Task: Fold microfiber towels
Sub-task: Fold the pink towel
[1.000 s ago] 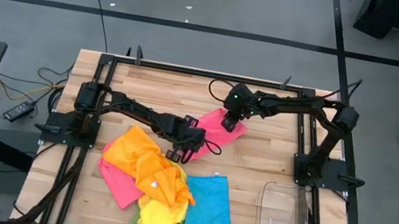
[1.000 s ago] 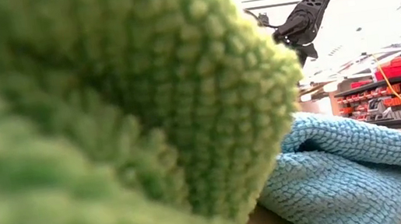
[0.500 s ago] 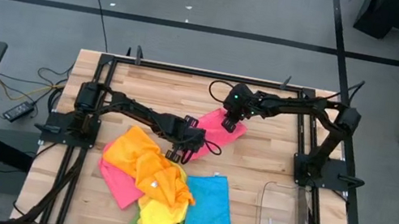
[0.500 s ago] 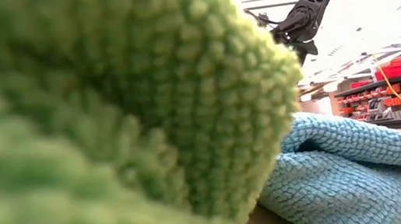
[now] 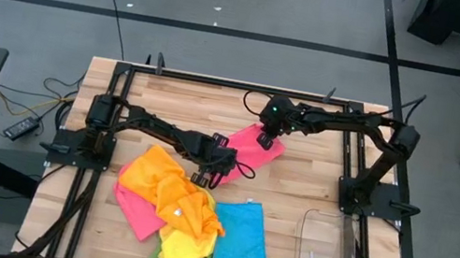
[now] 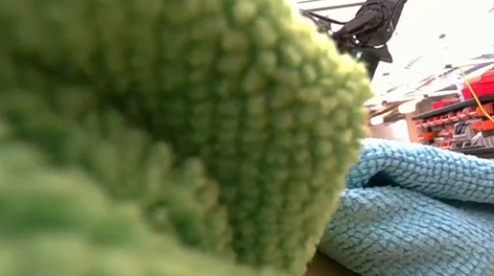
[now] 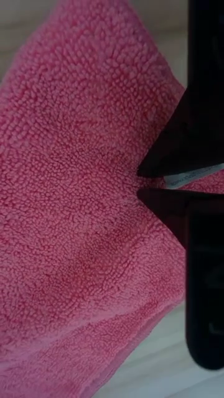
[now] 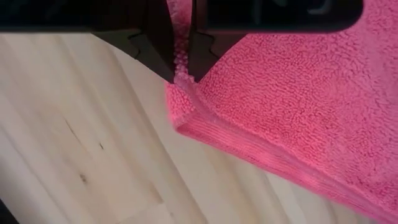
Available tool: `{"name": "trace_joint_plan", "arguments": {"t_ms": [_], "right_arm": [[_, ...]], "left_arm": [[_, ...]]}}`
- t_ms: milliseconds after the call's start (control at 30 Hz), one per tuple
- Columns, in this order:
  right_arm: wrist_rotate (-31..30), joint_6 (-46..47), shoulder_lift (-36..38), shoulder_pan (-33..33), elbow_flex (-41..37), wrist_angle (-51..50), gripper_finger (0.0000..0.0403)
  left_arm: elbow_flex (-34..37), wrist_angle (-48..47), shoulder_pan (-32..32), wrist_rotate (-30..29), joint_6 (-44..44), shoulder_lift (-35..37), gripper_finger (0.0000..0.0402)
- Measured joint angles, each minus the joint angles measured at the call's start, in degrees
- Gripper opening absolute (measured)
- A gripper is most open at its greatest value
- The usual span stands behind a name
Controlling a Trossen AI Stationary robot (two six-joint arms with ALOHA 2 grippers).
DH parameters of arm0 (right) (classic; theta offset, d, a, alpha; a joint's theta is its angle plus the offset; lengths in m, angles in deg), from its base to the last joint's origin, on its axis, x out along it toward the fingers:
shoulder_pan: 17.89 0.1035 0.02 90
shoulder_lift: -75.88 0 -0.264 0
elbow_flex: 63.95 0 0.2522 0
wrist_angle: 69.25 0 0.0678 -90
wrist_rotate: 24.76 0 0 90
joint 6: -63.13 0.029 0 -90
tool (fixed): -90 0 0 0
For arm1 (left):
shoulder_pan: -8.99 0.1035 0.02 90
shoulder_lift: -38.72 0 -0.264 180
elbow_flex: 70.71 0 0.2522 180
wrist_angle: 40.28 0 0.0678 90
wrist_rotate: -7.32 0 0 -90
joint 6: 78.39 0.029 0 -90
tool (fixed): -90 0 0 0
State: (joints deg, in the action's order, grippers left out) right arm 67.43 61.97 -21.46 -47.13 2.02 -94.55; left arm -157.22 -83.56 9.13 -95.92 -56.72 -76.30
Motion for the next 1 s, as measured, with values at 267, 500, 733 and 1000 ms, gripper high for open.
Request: {"name": "trace_joint_plan", "arguments": {"t_ms": [267, 500, 733, 1000], "right_arm": [[-3.9, -0.4, 0.6, -0.3, 0.8, 0.0, 0.0044], [-6.6, -0.6, 0.5, -0.3, 1.9, 2.1, 0.0044], [-7.1, -1.6, 0.5, -0.3, 1.8, 4.0, 0.0044], [-7.1, -4.4, 0.5, -0.3, -0.1, 6.9, 0.0049]], "left_arm": [[0.0, 0.4, 0.0, 0.0, 0.0, 0.0, 0.0058], [0.0, 1.6, 0.0, 0.0, 0.0, -0.1, 0.0052], [0.0, 1.6, 0.0, -0.1, -2.4, -0.1, 0.0057], [0.0, 1.1, -1.2, -0.5, -4.5, -0.1, 0.0051]]}}
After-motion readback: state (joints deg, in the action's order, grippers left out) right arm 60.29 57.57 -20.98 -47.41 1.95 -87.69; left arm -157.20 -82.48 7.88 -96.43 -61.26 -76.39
